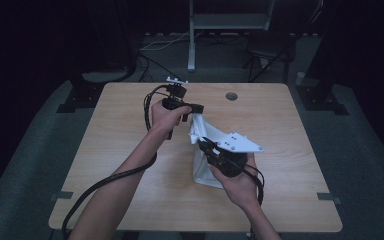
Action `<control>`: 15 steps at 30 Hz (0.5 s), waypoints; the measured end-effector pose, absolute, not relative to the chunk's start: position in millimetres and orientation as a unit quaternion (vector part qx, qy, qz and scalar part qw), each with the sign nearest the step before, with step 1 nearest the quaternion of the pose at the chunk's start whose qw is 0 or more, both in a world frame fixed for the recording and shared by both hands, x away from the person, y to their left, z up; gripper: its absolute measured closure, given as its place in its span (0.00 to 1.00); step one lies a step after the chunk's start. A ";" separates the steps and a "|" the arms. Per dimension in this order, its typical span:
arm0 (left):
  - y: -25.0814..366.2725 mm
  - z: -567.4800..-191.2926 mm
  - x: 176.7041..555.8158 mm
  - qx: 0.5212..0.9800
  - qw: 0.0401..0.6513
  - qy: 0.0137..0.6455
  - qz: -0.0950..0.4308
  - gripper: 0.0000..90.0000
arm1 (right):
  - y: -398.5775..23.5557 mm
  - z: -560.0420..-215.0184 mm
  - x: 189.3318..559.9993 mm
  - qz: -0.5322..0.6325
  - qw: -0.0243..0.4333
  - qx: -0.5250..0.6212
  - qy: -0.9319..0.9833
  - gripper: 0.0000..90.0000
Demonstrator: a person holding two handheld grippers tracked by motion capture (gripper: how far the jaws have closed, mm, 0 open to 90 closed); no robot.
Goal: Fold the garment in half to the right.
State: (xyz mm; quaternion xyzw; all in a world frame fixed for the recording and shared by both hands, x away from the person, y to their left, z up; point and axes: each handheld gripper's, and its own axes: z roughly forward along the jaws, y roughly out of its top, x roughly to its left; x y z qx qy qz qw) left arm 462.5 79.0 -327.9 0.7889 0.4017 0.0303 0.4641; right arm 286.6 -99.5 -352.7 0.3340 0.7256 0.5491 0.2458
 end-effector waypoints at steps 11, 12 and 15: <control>71.1 -325.1 459.2 0.796 0.463 0.388 0.045 0.92 | -103.3 -354.1 284.3 0.551 0.247 0.338 0.722 0.90; 70.5 -325.2 458.8 0.796 0.463 0.387 0.047 0.92 | -104.1 -354.5 284.4 0.551 0.248 0.336 0.722 0.90; 70.4 -325.1 458.7 0.796 0.462 0.388 0.047 0.92 | -104.5 -355.4 283.9 0.550 0.248 0.337 0.722 0.90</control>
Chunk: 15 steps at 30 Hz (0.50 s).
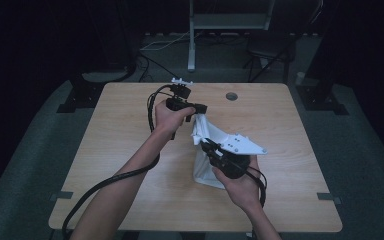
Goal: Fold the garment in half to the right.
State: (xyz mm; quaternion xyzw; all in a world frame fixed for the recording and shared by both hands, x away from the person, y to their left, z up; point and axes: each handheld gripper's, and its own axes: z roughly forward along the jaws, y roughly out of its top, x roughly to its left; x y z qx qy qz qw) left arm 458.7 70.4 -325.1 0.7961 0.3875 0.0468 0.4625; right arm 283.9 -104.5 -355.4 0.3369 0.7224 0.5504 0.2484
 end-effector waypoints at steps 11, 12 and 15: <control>60.7 -327.9 457.5 0.799 0.464 0.378 0.048 0.92 | -116.6 -360.6 280.0 0.547 0.253 0.352 0.716 0.90; 59.7 -328.3 457.5 0.800 0.464 0.376 0.049 0.92 | -117.6 -360.8 279.6 0.547 0.253 0.354 0.715 0.90; 55.5 -329.7 456.4 0.799 0.467 0.375 0.048 0.92 | -123.0 -362.1 278.0 0.546 0.255 0.359 0.713 0.90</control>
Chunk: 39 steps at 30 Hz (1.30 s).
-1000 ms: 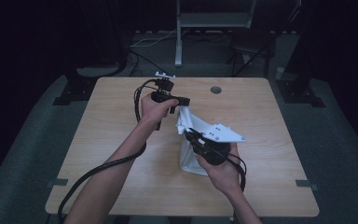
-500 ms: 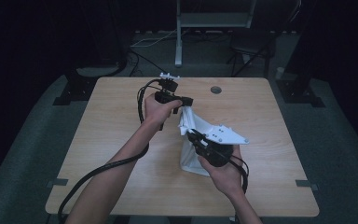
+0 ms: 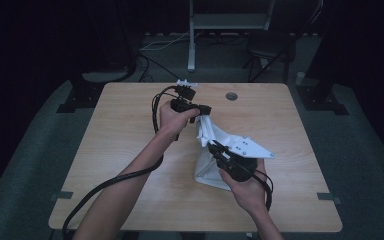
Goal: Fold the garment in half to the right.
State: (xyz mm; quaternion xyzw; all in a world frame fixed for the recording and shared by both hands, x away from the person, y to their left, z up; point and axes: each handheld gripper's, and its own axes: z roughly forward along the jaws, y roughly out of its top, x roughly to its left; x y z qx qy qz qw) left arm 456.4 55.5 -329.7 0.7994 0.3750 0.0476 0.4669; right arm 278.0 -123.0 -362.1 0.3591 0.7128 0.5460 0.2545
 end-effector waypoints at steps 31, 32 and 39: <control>63.6 -322.8 458.6 0.804 0.460 0.372 0.064 0.92 | -112.5 -349.9 280.7 0.560 0.245 0.347 0.711 0.90; 66.1 -321.9 459.1 0.804 0.458 0.374 0.065 0.92 | -109.9 -349.1 281.5 0.563 0.243 0.345 0.710 0.90; 87.7 -322.2 461.1 0.802 0.452 0.384 0.071 0.92 | -90.8 -346.6 286.7 0.573 0.226 0.339 0.711 0.91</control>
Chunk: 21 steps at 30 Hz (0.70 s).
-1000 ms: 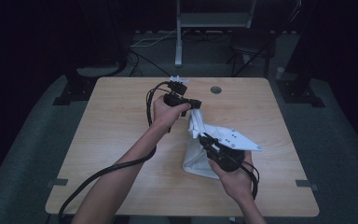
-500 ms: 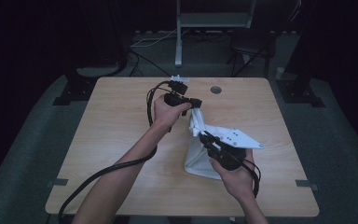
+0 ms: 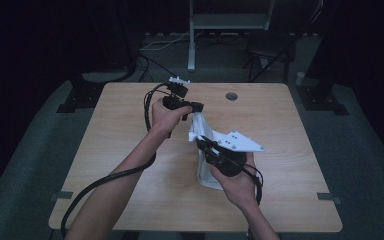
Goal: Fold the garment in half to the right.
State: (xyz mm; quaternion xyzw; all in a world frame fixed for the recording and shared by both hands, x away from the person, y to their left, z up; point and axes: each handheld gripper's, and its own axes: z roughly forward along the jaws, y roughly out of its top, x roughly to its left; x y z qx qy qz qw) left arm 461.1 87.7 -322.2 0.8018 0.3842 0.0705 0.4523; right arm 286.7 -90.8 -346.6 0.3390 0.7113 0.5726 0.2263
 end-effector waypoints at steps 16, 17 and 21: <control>142.7 -321.7 460.9 0.785 0.450 0.417 0.089 0.93 | -41.8 -344.1 302.8 0.582 0.192 0.312 0.726 0.91; 146.8 -321.7 460.7 0.782 0.451 0.421 0.091 0.93 | -38.2 -344.1 303.7 0.583 0.189 0.311 0.726 0.91; 166.1 -320.3 458.1 0.774 0.452 0.433 0.097 0.92 | -22.8 -344.4 306.8 0.588 0.176 0.303 0.729 0.91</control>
